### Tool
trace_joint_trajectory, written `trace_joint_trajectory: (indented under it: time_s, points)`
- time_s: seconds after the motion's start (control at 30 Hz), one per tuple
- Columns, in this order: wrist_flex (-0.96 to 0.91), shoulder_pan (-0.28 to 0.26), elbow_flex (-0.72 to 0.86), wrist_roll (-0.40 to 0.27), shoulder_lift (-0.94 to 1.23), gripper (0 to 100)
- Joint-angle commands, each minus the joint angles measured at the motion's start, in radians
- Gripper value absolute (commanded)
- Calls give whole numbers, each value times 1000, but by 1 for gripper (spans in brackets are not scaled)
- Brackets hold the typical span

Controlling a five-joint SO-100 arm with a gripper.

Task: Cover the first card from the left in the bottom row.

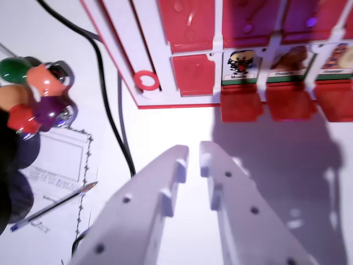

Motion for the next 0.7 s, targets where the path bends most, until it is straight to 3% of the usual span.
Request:
trace_joint_trajectory:
  time_s: [0.0,0.3,0.67]
  points:
    - [2,5,55,-32,276,2]
    - [-41,9,305,-97,560,2]
    - [-104,57,583,-186,879,2]
